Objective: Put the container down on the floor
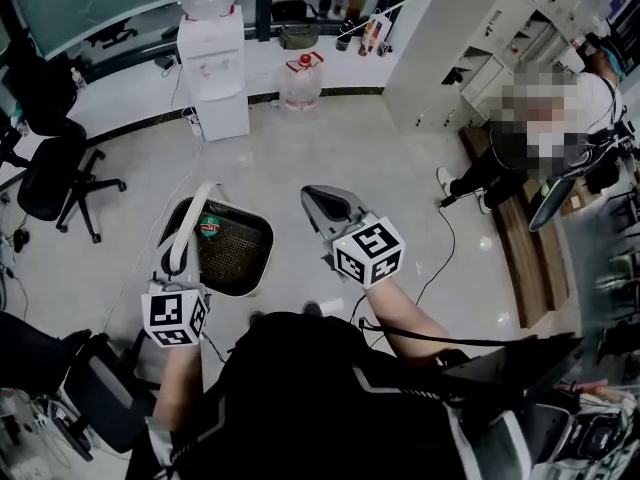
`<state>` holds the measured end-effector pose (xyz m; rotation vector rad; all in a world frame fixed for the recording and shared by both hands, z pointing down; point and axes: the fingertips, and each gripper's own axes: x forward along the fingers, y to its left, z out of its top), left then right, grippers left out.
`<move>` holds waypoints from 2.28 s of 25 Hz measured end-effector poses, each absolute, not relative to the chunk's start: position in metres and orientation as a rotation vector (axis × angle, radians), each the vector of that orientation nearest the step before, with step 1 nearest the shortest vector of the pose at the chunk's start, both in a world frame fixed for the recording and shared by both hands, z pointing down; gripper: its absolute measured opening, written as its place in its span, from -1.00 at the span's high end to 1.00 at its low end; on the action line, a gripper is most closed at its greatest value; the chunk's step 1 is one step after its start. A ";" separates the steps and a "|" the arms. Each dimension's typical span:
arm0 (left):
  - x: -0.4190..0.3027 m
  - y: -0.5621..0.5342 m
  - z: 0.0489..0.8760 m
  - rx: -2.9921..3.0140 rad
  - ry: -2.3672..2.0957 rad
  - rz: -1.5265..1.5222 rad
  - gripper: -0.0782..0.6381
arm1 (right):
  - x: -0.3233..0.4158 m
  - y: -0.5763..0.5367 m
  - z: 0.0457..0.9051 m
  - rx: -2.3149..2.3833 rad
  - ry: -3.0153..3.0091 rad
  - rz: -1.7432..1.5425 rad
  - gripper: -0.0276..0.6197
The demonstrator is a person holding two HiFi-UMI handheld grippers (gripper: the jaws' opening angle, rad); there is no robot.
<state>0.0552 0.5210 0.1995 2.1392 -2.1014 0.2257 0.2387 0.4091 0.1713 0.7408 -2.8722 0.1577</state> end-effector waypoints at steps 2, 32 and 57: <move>0.049 0.521 0.200 2.154 -2.093 0.227 0.75 | 0.230 0.410 0.173 0.738 -2.869 0.175 0.89; -0.039 0.404 0.211 2.089 -2.161 0.251 0.75 | 0.137 0.274 0.197 0.655 -2.874 0.190 0.89; -0.023 0.231 0.213 1.980 -2.194 0.297 0.75 | 0.167 0.087 0.215 0.578 -2.886 0.255 0.89</move>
